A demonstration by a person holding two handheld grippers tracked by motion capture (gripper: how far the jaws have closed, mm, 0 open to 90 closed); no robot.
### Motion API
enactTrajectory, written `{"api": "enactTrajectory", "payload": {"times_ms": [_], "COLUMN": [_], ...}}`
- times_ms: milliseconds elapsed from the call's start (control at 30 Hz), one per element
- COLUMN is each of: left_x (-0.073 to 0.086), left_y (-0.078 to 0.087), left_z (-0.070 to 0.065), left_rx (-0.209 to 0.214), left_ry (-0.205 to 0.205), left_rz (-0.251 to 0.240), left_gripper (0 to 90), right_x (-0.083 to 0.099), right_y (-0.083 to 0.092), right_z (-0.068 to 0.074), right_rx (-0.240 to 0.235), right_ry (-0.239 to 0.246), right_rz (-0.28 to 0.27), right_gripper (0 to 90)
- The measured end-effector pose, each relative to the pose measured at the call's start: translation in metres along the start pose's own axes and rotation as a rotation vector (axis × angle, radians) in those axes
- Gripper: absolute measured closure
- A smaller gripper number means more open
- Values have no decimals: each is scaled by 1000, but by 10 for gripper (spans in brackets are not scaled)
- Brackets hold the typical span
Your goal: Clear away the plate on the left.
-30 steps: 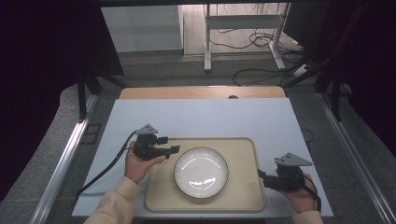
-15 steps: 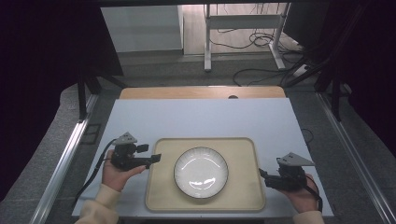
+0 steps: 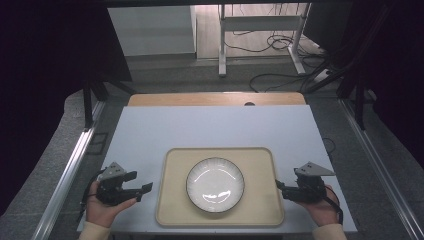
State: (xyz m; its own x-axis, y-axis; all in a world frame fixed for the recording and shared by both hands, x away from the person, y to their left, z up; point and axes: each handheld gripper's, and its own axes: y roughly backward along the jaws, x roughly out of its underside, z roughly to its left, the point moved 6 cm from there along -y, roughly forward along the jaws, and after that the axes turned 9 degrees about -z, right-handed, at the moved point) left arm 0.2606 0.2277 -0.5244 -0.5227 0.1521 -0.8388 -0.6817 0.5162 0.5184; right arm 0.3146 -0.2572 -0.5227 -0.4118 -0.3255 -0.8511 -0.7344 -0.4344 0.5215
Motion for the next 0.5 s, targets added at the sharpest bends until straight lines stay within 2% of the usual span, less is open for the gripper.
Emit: {"api": "enactTrajectory", "payload": {"times_ms": [167, 267, 367, 500], "left_x": [0, -2, -4, -7], "left_y": [-9, -16, -20, -25], "left_z": [1, 1, 2, 5], "left_rx": [-8, 12, 20, 24], "left_ry": [-3, 13, 23, 30], "left_rz": [18, 20, 22, 21], "left_gripper": [236, 239, 240, 238], "right_x": [0, 0, -1, 2], "right_y": [-3, -2, 2, 7], "right_z": [0, 0, 0, -1], "right_rx": [-4, -1, -4, 6], "right_ry": [4, 2, -18, -18], "right_rz": [5, 6, -9, -7], "right_gripper": [222, 221, 220, 220]}}
